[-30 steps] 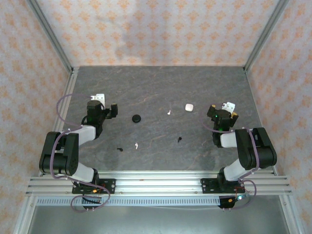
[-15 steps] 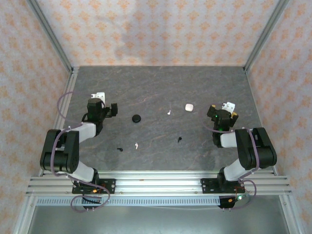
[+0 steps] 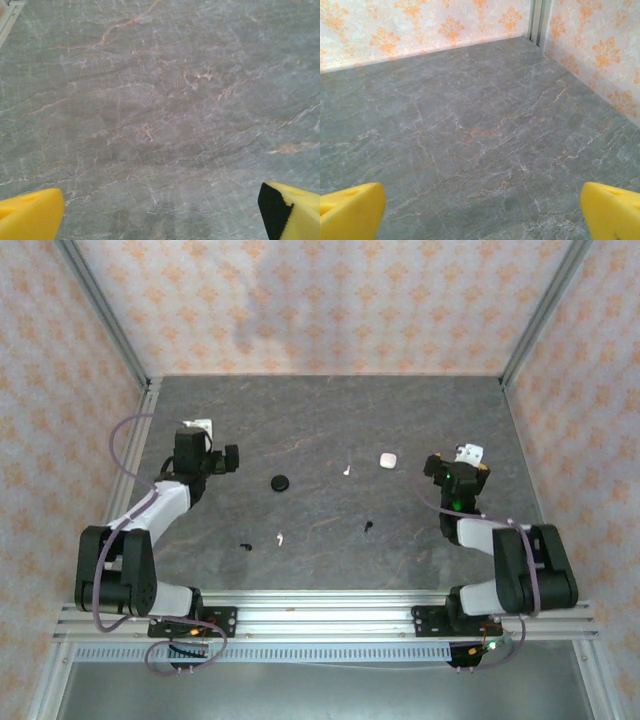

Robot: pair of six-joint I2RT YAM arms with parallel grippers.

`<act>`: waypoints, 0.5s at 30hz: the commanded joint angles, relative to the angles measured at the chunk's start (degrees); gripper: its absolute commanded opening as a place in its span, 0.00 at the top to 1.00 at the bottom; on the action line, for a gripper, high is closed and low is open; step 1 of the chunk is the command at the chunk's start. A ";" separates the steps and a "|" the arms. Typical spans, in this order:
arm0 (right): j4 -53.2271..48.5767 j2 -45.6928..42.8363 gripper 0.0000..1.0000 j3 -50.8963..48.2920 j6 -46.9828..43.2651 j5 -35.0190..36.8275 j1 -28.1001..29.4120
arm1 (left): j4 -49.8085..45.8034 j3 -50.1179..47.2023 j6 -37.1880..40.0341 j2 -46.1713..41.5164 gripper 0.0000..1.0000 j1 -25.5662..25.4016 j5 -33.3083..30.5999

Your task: Insert wireless bluetooth earbuds into charging case

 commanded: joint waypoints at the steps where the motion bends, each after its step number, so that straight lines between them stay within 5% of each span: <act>1: -15.48 -5.98 0.00 6.61 1.13 -1.21 1.18 | -18.10 7.69 -7.53 -0.46 0.00 -0.97 -1.78; 9: -51.46 -8.99 0.05 24.38 12.97 0.68 10.14 | -36.56 21.28 -22.14 9.54 0.05 -14.73 -5.24; 15: -65.15 -5.94 0.12 29.46 24.02 -10.68 13.72 | -40.68 26.92 -32.89 19.32 0.12 -21.25 -2.50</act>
